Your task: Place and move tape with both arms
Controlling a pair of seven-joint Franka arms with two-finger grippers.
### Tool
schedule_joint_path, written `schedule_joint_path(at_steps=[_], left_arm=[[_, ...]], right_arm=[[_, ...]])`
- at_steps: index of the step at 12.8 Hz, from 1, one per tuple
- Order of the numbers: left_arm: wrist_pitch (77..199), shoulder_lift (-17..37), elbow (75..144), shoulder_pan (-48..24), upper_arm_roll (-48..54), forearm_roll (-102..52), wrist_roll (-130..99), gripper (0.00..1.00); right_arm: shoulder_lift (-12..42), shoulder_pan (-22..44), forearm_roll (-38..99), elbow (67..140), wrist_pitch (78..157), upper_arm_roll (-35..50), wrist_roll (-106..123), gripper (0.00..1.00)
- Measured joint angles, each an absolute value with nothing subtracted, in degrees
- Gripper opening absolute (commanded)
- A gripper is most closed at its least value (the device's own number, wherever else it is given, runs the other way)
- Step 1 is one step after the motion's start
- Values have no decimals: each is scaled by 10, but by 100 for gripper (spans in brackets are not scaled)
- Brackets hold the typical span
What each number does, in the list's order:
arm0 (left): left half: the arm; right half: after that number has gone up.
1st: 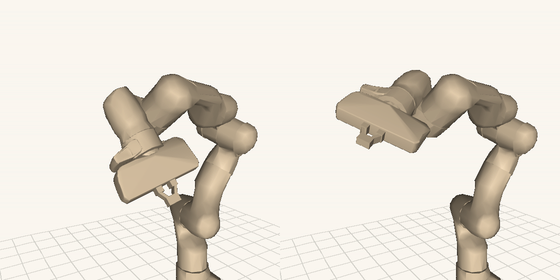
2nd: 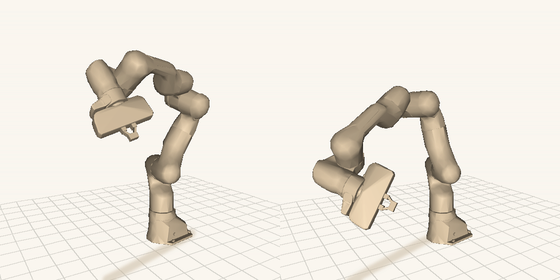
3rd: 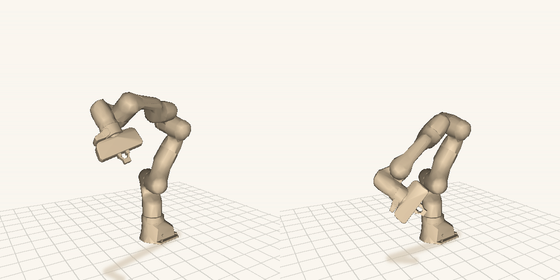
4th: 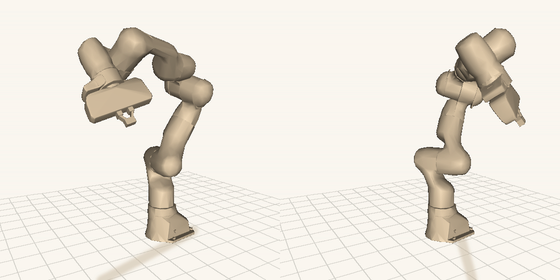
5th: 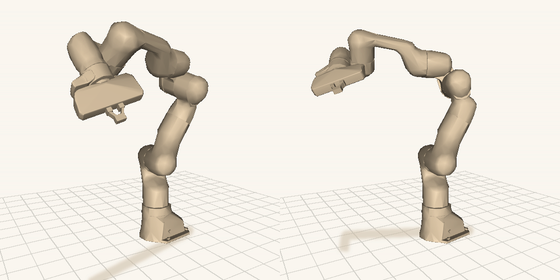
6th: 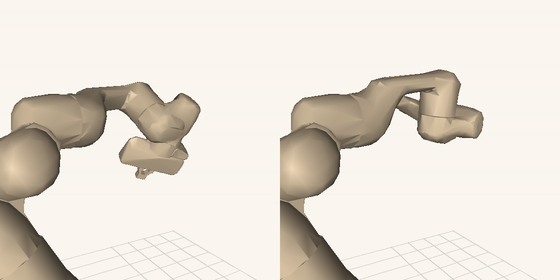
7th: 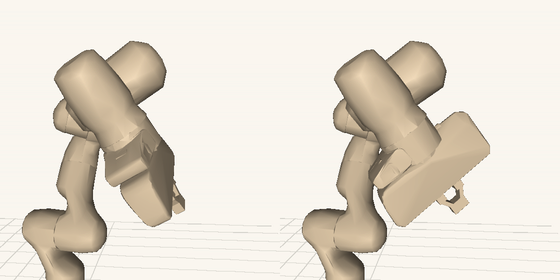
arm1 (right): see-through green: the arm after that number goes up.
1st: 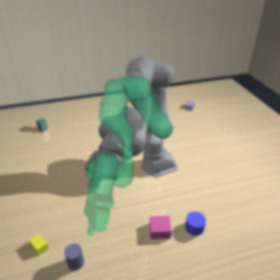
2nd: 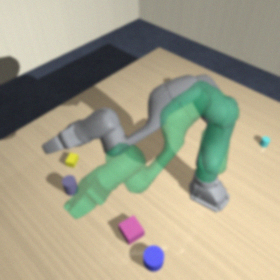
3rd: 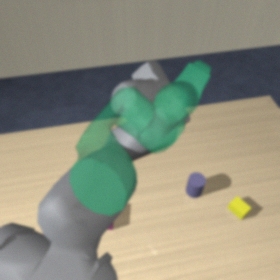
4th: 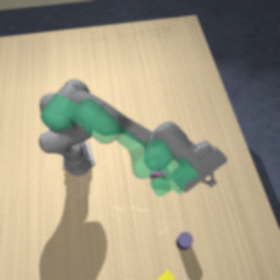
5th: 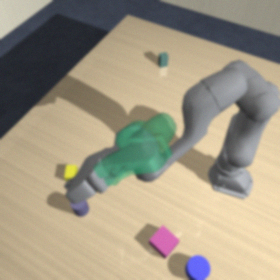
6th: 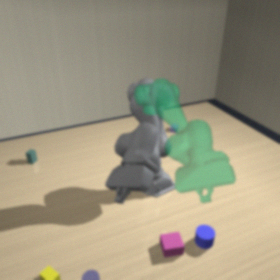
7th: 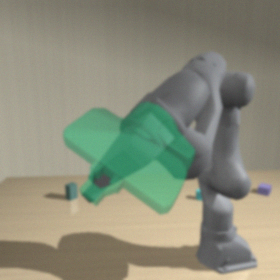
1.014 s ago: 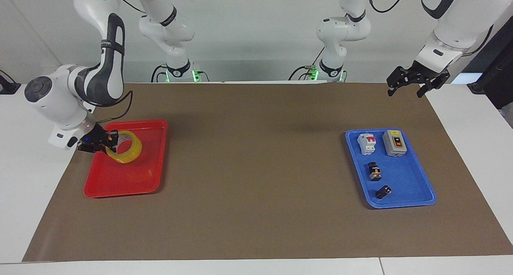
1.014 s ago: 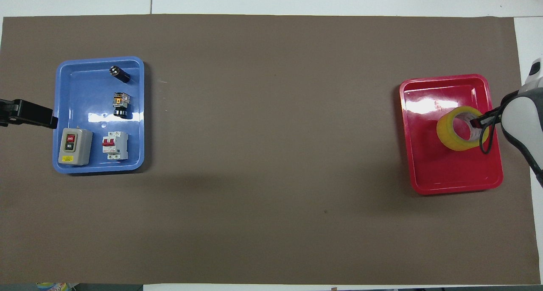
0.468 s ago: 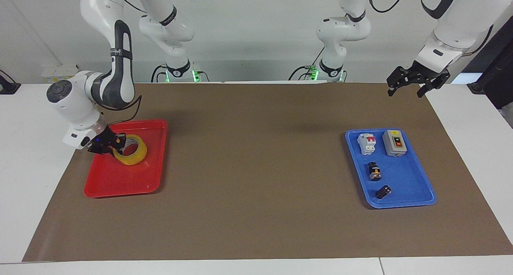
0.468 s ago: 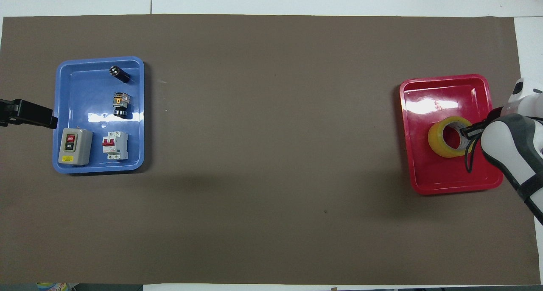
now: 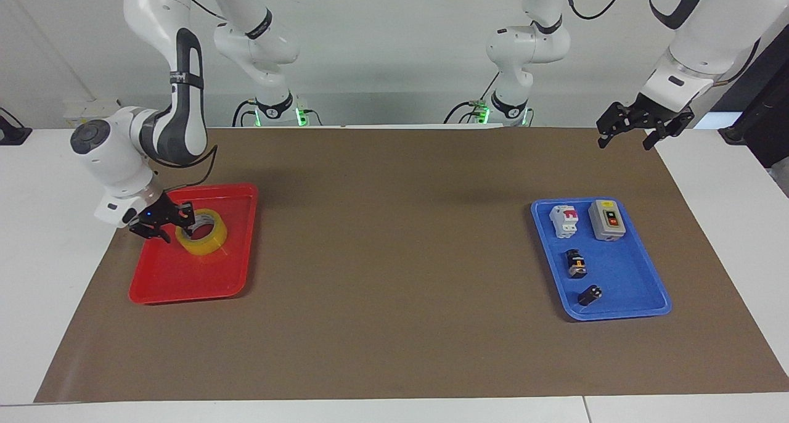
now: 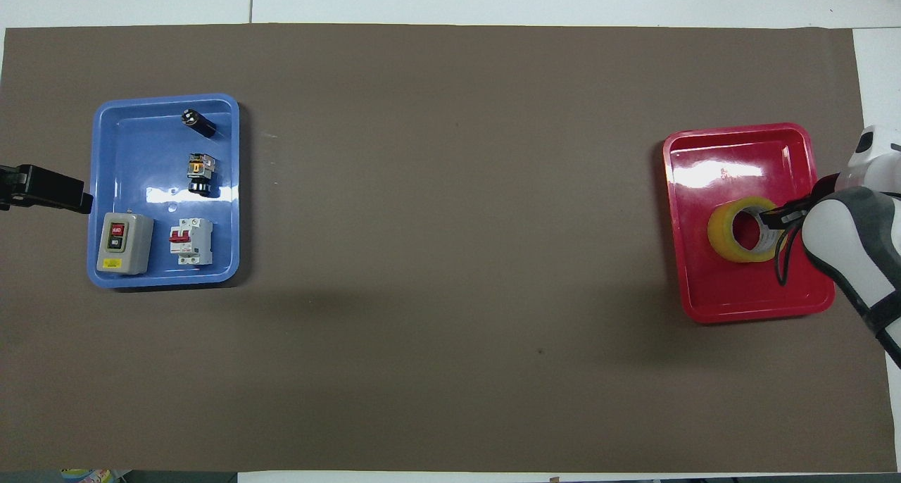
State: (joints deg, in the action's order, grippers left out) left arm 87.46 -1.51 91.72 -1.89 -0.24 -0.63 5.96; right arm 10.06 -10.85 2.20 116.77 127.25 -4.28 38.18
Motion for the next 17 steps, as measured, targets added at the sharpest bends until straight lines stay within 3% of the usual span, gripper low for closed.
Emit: schedule_joint_path(at_steps=[4, 8, 13, 17], left_arm=[[875, -15, 917, -19, -2, -6, 60, 100], [875, -15, 917, -19, -2, -6, 60, 100], [875, -15, 917, -19, -2, -6, 60, 100], [875, -15, 917, -19, -2, -6, 60, 100]], right_arm=[[73, -107, 22, 998, 1040, -38, 335, 100], [68, -85, -3, 873, 894, -36, 259, 100], [15, -71, -8, 865, 789, -35, 174, 100], [-6, -67, -10, 888, 781, -34, 173, 100]])
